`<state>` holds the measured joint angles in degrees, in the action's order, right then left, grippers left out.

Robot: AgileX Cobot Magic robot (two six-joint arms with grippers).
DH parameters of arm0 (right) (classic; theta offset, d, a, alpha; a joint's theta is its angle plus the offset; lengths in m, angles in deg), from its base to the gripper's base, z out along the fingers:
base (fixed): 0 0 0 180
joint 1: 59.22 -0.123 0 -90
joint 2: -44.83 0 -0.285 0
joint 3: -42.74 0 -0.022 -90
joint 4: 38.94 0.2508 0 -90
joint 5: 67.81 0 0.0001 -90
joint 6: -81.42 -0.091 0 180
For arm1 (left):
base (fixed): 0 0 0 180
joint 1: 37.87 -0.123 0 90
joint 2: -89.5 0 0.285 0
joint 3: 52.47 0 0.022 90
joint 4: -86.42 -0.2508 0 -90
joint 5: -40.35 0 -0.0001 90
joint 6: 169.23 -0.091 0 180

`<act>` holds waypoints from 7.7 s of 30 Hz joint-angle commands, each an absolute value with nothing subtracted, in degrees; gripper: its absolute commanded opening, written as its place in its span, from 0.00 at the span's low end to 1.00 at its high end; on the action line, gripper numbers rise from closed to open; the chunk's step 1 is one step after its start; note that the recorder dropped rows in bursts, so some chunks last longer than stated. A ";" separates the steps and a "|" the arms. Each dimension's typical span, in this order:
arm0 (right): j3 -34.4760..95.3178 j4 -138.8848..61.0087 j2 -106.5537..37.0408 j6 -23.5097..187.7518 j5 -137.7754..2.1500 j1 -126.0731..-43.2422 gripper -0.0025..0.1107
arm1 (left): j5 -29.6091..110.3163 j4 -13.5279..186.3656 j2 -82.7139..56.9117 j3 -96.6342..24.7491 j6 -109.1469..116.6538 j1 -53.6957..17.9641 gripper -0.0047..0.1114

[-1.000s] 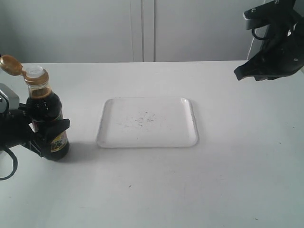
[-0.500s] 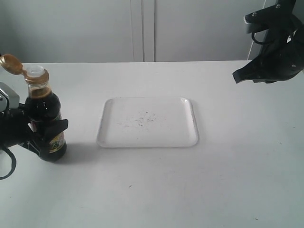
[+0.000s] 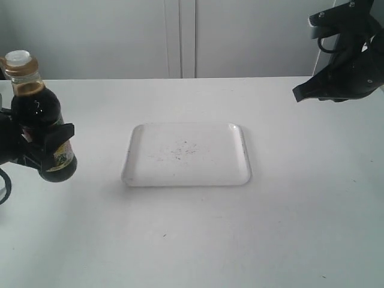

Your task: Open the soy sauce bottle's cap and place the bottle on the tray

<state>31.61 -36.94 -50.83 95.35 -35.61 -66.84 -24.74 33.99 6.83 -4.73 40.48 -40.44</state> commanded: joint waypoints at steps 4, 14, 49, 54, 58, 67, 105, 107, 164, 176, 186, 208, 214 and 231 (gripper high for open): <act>31.16 -36.80 -50.45 95.38 -36.86 -66.57 0.02 | -29.61 41.33 5.27 -8.43 42.72 -32.95 0.04; 31.16 -36.20 -50.45 95.38 -37.48 -66.57 0.02 | -28.59 51.79 6.06 -16.07 39.89 -21.55 0.04; 31.16 -34.44 -50.45 95.38 -38.14 -66.57 0.02 | -29.61 57.94 24.25 -32.31 39.34 -14.28 0.04; 31.16 -34.44 -50.45 95.38 -38.14 -66.57 0.02 | -29.61 57.70 25.42 -32.64 39.72 -14.28 0.04; 31.16 -34.46 -50.45 95.38 -38.01 -66.57 0.02 | -29.61 57.59 25.85 -32.64 39.72 -14.28 0.04; 31.16 -34.46 -50.45 95.71 -38.14 -66.57 0.02 | -29.61 56.36 26.80 -32.79 39.72 -14.28 0.04; 31.16 -34.46 -50.45 95.71 -36.81 -66.57 0.02 | -27.05 52.52 40.65 -42.03 41.55 -9.76 0.04; 31.16 -34.46 -50.45 95.71 -36.93 -66.57 0.02 | -26.93 52.52 40.65 -42.03 42.07 -9.76 0.07; 31.16 -34.34 -50.45 95.71 -37.35 -66.57 0.02 | -10.74 48.31 23.23 -42.03 44.53 -9.76 0.87; 31.16 -34.27 -50.45 95.71 -37.35 -66.57 0.02 | -10.12 48.31 18.22 -42.03 44.83 -9.76 0.87; 31.16 -32.99 -50.45 95.71 -37.94 -66.57 0.02 | 4.96 48.31 11.26 -42.70 42.10 -9.76 0.82; 35.13 -38.58 -49.94 99.11 -22.46 -66.57 0.02 | 58.43 48.64 -3.08 -42.70 34.38 -16.28 0.04; 36.83 -40.62 -49.94 98.59 -14.25 -66.57 0.02 | 68.06 50.44 -3.40 -42.70 34.38 -20.04 0.04; 36.74 -41.14 -44.03 90.30 -4.06 -61.98 0.02 | 87.29 67.68 -5.56 -44.05 28.69 -20.55 0.04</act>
